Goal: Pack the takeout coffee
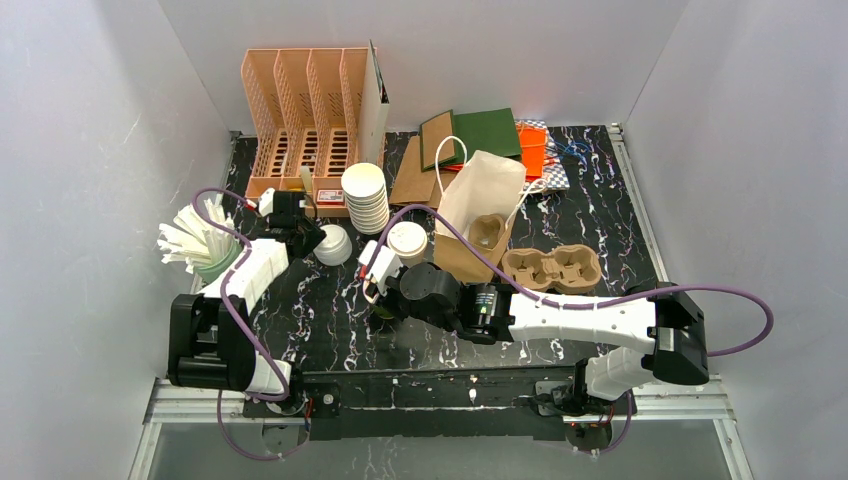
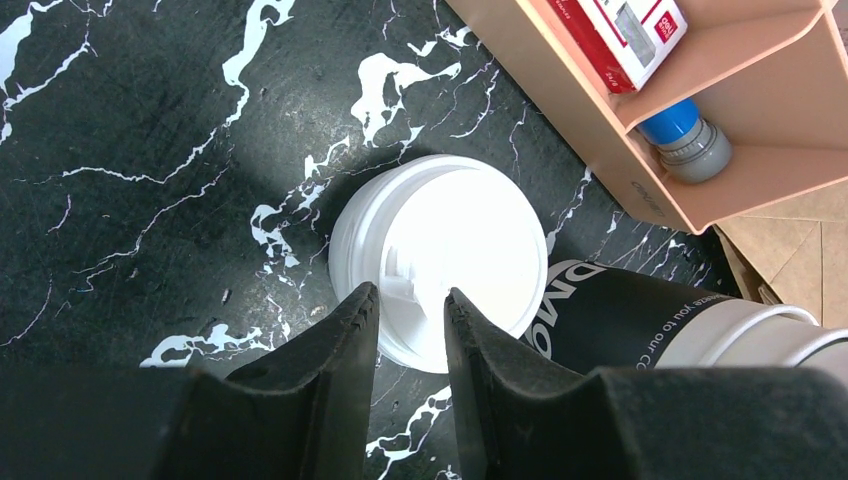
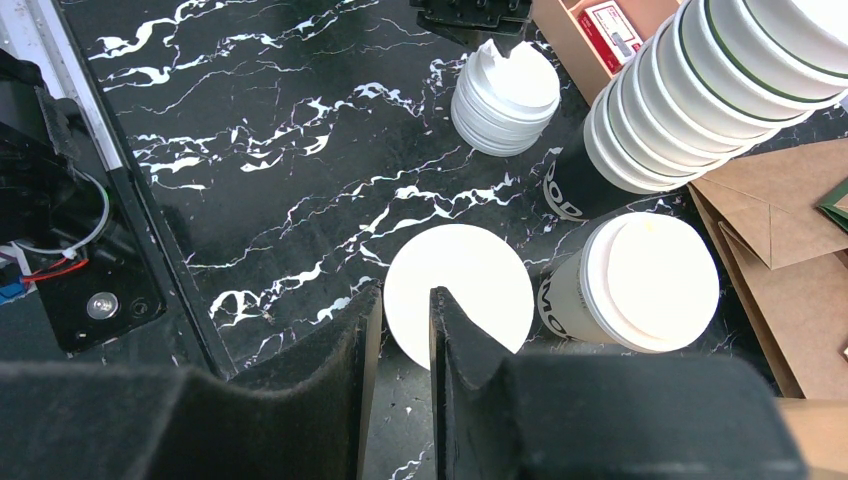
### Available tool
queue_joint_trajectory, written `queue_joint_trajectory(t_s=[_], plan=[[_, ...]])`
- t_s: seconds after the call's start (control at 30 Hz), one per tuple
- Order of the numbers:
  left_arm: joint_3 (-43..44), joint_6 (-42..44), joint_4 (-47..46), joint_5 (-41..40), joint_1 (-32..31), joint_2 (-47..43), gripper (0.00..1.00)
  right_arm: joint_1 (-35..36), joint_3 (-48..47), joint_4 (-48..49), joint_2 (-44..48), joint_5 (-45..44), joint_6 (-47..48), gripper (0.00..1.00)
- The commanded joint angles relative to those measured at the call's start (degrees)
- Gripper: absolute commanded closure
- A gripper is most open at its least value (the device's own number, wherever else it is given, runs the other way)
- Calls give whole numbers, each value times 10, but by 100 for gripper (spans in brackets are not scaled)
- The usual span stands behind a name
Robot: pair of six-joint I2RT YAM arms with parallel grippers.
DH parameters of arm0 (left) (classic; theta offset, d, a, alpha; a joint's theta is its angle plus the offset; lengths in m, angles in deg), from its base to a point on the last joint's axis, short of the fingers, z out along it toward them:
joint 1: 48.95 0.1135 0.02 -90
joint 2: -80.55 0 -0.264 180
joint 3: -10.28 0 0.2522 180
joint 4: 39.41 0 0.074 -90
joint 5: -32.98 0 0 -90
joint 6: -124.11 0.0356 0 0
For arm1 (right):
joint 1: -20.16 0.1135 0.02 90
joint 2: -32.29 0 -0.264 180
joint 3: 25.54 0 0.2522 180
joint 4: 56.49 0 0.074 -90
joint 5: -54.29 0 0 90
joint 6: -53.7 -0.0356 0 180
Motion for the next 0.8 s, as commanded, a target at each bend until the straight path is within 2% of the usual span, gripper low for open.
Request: queue_joint_trajectory(t_s=[0.0,0.4,0.77], plan=[[8,-4,4,-8,0,5,71,3,-4,10,12,-8,7,67],[5,-3,3,-8,0,15,77,3,2,15,19,-12,8,68],[19,6,21,-13,0,-17,90,3,5,15,25,-18,9,68]])
